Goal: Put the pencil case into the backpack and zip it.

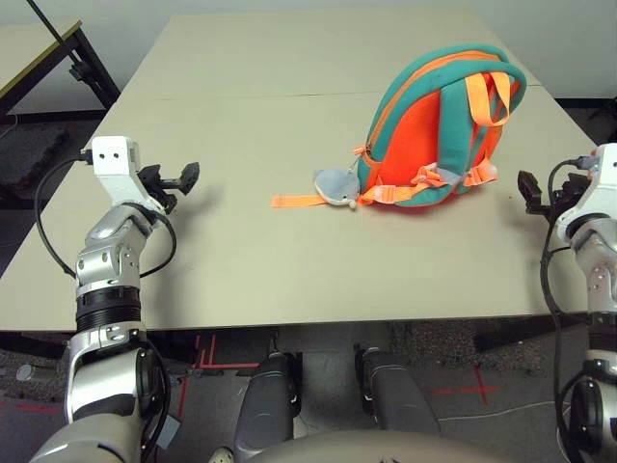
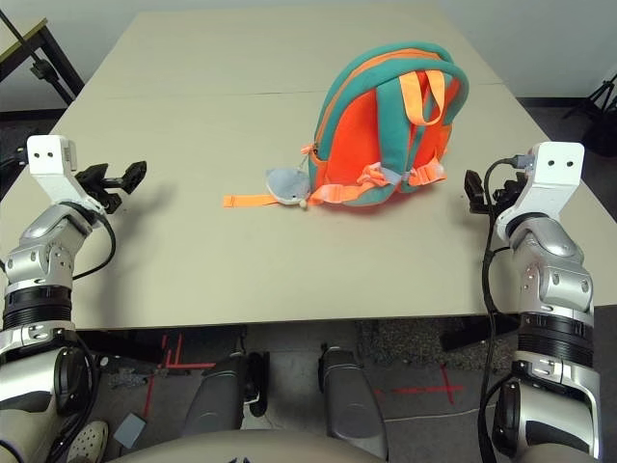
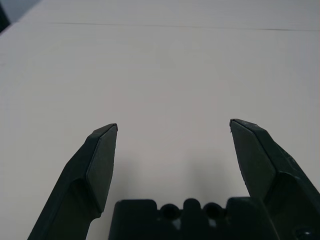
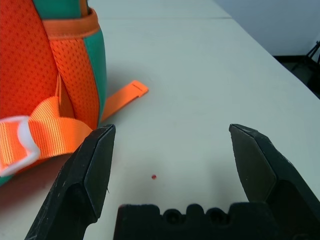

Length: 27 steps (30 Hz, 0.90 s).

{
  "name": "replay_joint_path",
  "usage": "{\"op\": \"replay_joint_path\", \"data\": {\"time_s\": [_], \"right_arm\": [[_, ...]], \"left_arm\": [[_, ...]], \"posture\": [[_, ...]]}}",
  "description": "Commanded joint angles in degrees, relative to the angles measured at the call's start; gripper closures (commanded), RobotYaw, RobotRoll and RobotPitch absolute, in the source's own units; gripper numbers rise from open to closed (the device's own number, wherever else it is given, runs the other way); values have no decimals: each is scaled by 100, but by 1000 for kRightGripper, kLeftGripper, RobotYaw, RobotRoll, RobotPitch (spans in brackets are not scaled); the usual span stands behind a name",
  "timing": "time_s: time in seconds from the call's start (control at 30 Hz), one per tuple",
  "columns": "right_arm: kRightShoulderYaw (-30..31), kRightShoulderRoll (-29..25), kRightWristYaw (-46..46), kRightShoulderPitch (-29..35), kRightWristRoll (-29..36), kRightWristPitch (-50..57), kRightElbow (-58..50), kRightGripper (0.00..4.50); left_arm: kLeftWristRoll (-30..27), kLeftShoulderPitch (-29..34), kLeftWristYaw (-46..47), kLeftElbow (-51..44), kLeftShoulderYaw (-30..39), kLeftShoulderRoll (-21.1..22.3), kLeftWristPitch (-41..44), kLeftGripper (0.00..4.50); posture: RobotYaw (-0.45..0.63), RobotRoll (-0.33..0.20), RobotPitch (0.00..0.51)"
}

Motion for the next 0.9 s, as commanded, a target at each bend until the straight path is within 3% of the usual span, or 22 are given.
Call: {"op": "replay_joint_path", "data": {"time_s": [0.03, 0.9], "right_arm": [[-23, 44, -20, -40, -36, -176, 155, 12], [29, 68, -12, -45, -52, -401, 299, 12]], "left_arm": [[72, -78, 94, 339, 74, 104, -298, 0], [48, -288, 224, 1524, 62, 211, -1177, 0]], "posture": [[-146, 0, 139], [-152, 0, 149]]}}
